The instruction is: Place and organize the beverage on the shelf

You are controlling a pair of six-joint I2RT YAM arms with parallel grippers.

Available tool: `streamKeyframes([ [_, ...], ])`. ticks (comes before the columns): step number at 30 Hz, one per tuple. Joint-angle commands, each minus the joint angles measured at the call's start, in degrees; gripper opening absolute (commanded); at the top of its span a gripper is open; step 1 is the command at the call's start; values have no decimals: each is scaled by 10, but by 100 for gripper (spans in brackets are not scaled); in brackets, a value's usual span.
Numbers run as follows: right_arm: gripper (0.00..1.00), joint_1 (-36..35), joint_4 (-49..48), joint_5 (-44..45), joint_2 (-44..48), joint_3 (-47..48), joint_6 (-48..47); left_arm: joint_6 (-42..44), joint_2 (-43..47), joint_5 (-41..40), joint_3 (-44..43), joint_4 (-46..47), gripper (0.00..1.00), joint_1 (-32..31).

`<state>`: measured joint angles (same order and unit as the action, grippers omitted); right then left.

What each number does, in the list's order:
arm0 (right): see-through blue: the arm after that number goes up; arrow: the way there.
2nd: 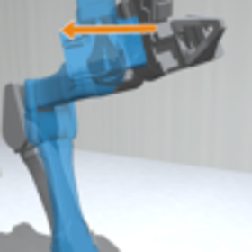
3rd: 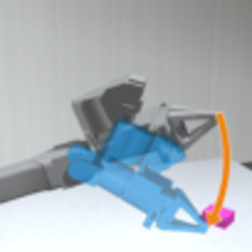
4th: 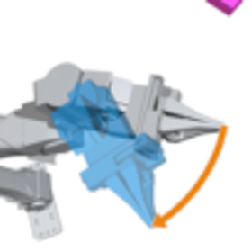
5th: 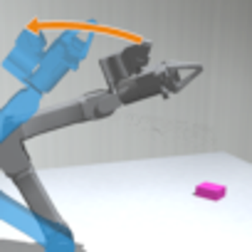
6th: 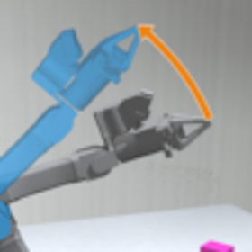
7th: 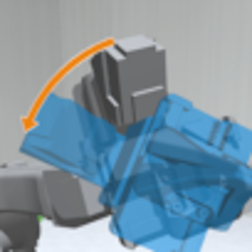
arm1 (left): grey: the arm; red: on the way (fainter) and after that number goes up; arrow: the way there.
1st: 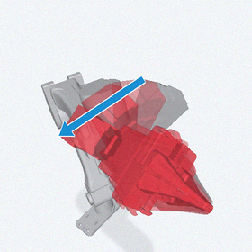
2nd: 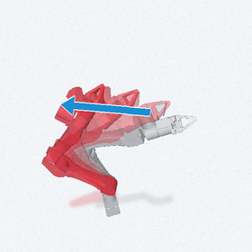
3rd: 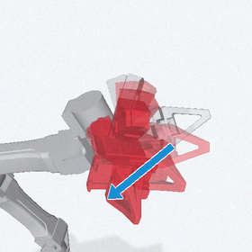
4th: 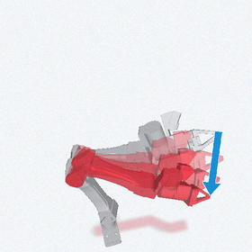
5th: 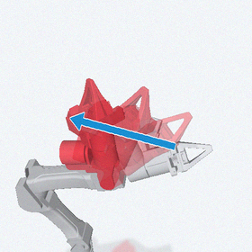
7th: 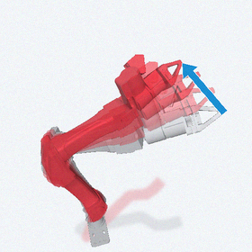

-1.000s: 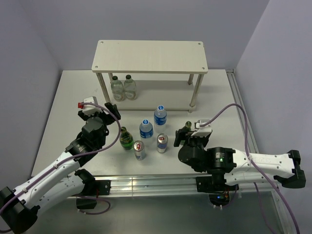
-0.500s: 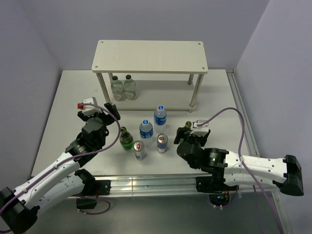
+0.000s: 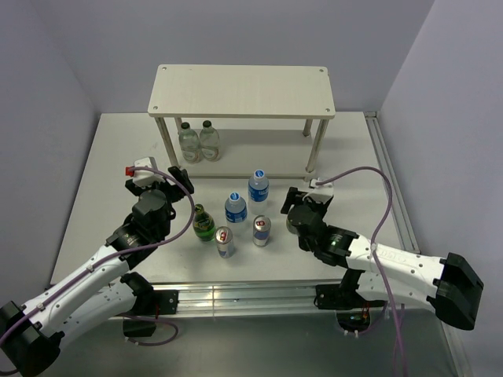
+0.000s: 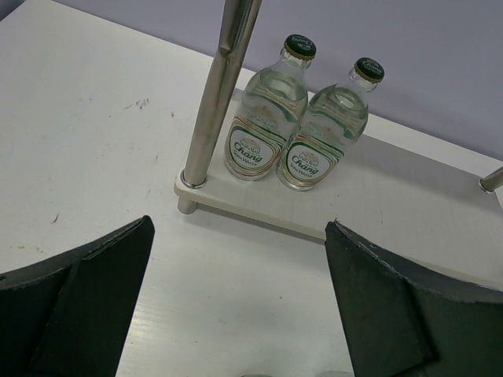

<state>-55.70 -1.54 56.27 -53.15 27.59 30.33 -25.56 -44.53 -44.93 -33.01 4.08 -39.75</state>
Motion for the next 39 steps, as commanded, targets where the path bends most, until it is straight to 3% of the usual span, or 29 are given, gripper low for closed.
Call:
streamKeyframes([
  [1, 75, 6, -40, -7, -22, 0, -4, 7, 1, -11, 0, 22, 97, -2],
  [5, 63, 12, -35, -7, -33, 1, 3, 7, 4, -10, 1, 22, 97, -2],
  [8, 47, 15, -29, -5, -33, 1, 6, 6, 5, -12, 1, 20, 97, -2],
  [9, 31, 15, -29, -6, -31, 1, 3, 5, 5, -12, 1, 19, 97, -2],
  [10, 26, 16, -28, -3, -31, 2, 3, 5, 6, -11, 1, 19, 97, -2],
  [17, 0, 17, 1, -7, -35, 20, 2, 5, 7, -15, 1, 17, 97, -2],
  [23, 0, 16, 71, -5, -9, 97, -16, 2, 16, -16, 3, 15, 97, -2],
  [29, 0, 16, 125, -5, -6, 244, -90, 2, 21, -15, 5, 15, 97, -2],
  [35, 0, 16, 95, -10, -22, 412, -226, 2, 19, -15, 3, 15, 97, -2],
  [39, 0, 16, 80, -20, -88, 580, -344, 2, 20, -13, 3, 16, 97, -2],
])
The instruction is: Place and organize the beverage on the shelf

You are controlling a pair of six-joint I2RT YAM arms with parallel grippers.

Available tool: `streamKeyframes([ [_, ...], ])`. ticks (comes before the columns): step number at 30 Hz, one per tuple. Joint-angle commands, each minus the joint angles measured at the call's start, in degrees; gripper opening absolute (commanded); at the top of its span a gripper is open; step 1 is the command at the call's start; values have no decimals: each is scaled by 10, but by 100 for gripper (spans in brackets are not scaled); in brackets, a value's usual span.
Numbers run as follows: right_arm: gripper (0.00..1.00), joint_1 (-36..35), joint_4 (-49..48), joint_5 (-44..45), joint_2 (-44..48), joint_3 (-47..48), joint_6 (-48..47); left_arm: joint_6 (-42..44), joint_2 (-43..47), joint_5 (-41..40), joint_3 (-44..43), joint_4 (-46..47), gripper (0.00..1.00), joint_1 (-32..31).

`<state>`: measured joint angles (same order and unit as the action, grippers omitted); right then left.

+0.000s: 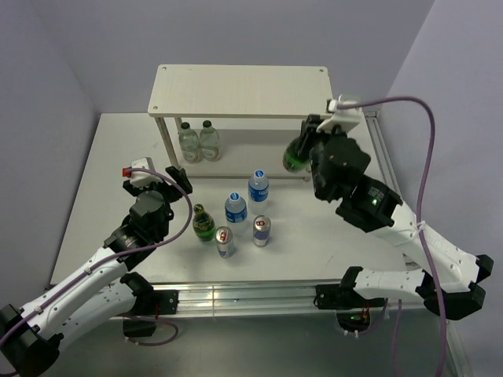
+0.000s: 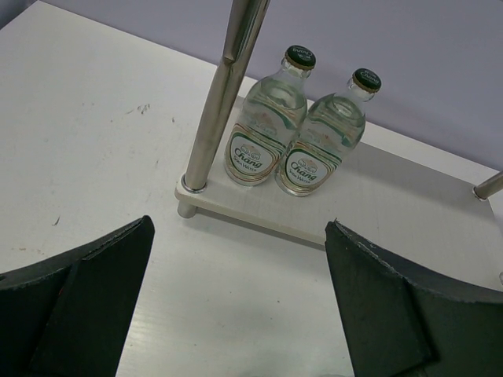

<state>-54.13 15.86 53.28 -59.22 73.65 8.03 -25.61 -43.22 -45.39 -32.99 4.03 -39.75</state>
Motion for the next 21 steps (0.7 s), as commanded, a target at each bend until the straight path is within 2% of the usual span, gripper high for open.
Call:
streamKeyframes([
  [1, 0, 1, -98, 1, -41, 147, -140, 3, 7, -8, 3, 16, 97, -2],
  [6, 0, 12, -116, -16, -141, 322, -240, 3, 11, -8, 4, 16, 97, -2],
  [12, 0, 64, -81, -55, -255, 502, -274, 2, 15, -8, 6, 14, 97, -2],
  [17, 0, 108, -64, -83, -329, 600, -274, -1, 16, -6, 6, 12, 97, -2],
  [21, 0, 142, -48, -99, -364, 632, -249, -4, 16, -4, 5, 9, 97, -2],
])
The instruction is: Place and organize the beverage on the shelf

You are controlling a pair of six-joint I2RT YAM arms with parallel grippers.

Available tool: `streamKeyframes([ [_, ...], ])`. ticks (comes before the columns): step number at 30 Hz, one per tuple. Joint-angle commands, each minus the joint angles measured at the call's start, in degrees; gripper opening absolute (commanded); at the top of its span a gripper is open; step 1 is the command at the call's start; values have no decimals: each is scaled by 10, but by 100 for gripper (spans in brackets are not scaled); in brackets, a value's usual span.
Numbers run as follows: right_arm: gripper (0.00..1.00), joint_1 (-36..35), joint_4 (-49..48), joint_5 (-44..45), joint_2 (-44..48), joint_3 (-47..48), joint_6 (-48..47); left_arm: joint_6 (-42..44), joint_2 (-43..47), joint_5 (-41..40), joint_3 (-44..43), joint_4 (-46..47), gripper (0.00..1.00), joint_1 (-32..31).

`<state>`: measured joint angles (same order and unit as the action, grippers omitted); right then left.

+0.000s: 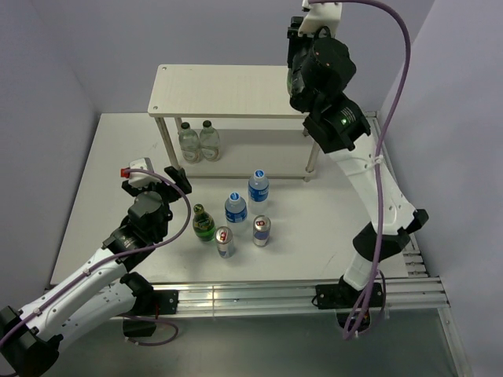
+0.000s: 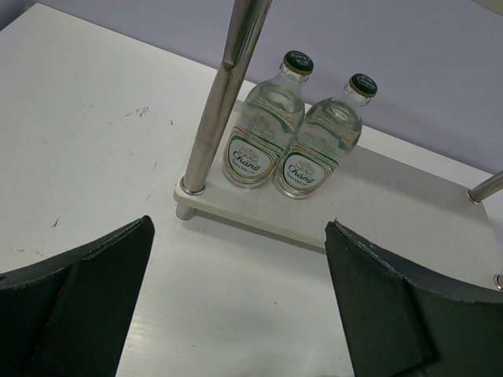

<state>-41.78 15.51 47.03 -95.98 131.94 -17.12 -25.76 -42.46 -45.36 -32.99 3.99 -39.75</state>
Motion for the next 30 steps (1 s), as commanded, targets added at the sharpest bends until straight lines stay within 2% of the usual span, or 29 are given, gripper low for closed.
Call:
streamKeyframes([
  [1, 0, 26, -40, -47, 0, 48, 11, -3, 8, -3, 5, 10, 97, -2],
  [9, 0, 73, -20, -70, -33, 30, 63, -6, 11, -1, 2, 4, 97, -2],
  [23, 0, 108, -17, -86, -47, -42, 119, -10, 11, 0, -1, -5, 97, -2],
  [24, 2, 109, -21, -86, -46, -48, 119, -11, 11, 1, -1, -6, 97, -2],
  [25, 14, 110, -27, -84, -44, -54, 121, -12, 11, 2, -2, -7, 97, -2],
  [27, 28, 110, -31, -77, -44, -63, 123, -12, 11, 1, -2, -7, 97, -2],
  [28, 43, 111, -32, -79, -46, -66, 125, -13, 11, 0, -2, -8, 97, -2],
  [30, 54, 112, -35, -77, -46, -69, 126, -12, 11, 0, -1, -6, 97, -2],
])
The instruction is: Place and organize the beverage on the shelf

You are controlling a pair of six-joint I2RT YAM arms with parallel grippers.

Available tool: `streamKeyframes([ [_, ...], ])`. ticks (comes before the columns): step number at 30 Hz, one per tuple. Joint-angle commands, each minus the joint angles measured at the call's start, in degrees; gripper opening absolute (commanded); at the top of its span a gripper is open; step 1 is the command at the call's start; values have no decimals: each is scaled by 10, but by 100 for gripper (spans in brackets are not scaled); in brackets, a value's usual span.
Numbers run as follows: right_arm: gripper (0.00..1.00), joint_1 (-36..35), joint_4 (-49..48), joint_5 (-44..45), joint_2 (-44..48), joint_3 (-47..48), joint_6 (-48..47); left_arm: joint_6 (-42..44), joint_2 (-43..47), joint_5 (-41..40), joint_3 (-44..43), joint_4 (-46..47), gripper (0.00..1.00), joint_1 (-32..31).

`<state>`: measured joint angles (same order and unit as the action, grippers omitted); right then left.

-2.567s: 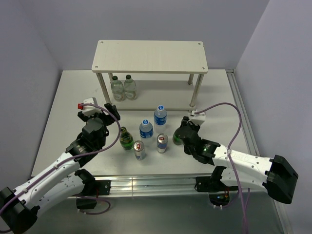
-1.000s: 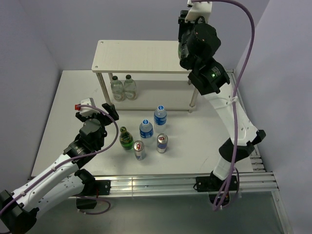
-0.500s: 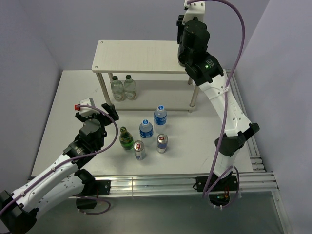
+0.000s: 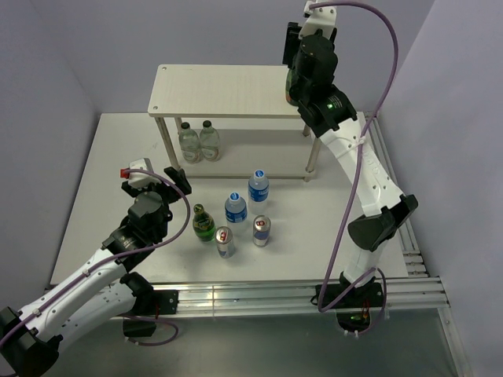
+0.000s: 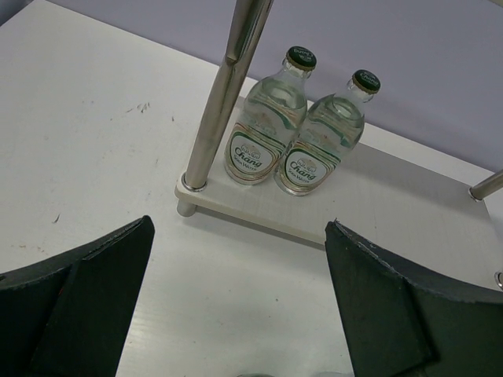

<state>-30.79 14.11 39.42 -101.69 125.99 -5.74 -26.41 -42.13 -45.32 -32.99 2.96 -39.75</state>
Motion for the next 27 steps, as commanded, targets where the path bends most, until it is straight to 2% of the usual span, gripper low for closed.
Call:
streamKeyframes([
  [1, 64, 2, -22, 0, 11, -9, 13, -6, 8, -1, -2, 3, 97, -2],
  [6, 78, 2, -22, 6, 12, -19, 13, -6, 7, -1, -2, 3, 97, -2],
  [10, 85, 1, -29, 23, 39, -55, 23, -5, 5, -3, -2, 3, 97, -2],
  [12, 86, -2, -39, 39, 59, -80, 34, -5, 2, -2, -3, 3, 97, -2],
  [18, 88, -15, -70, 55, 182, -233, 74, -4, 2, -4, -2, 6, 97, -2],
  [22, 88, -18, -92, 17, 274, -339, 109, -4, -1, -2, -4, 6, 97, -2],
  [27, 89, -18, -88, -21, 325, -388, 121, -2, -2, -6, -5, 6, 97, -2],
])
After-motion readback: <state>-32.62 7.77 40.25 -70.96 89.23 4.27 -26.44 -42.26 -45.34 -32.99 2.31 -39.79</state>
